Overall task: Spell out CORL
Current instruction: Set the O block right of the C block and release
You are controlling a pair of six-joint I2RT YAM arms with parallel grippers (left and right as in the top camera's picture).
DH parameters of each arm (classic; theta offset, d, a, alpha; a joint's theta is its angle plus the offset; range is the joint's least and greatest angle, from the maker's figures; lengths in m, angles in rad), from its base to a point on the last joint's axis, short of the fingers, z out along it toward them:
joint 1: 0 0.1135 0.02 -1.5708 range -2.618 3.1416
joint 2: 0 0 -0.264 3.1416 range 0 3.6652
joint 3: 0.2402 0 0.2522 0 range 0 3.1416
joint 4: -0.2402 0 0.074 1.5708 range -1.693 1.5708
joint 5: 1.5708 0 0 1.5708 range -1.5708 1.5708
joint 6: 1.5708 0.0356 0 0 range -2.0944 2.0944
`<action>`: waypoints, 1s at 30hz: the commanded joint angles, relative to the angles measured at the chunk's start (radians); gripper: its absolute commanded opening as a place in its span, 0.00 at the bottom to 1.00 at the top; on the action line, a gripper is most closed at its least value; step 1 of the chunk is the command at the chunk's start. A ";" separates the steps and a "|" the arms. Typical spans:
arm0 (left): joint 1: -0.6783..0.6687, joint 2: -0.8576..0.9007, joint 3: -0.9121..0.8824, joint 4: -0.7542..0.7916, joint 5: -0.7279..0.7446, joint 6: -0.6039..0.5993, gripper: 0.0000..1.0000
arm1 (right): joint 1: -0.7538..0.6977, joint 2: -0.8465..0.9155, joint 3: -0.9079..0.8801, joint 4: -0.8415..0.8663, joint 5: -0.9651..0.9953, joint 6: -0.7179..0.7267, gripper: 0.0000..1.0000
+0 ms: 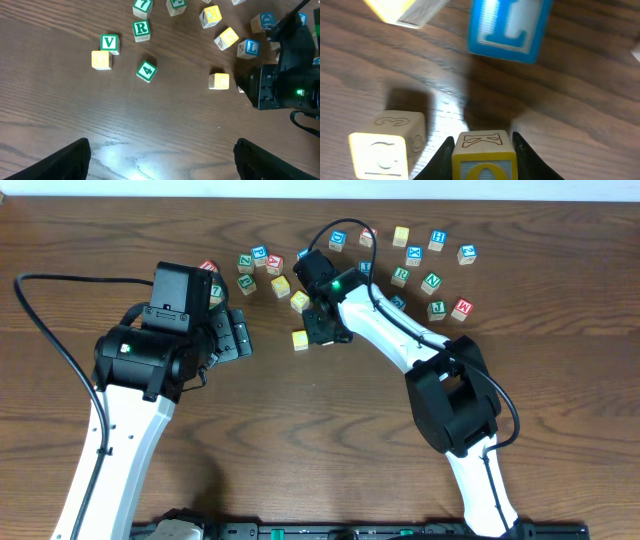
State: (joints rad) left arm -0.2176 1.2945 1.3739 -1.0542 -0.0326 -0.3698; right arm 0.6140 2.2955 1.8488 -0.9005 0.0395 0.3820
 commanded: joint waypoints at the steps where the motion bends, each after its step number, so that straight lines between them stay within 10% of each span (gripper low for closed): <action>1: 0.005 0.006 0.016 -0.003 -0.013 -0.009 0.90 | 0.028 0.011 -0.007 -0.007 0.069 0.078 0.18; 30: 0.005 0.006 0.016 -0.004 -0.013 -0.009 0.91 | 0.008 -0.044 0.047 -0.042 0.071 0.085 0.46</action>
State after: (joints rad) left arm -0.2176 1.2945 1.3739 -1.0546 -0.0326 -0.3698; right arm 0.6411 2.2955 1.8450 -0.9329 0.0948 0.4824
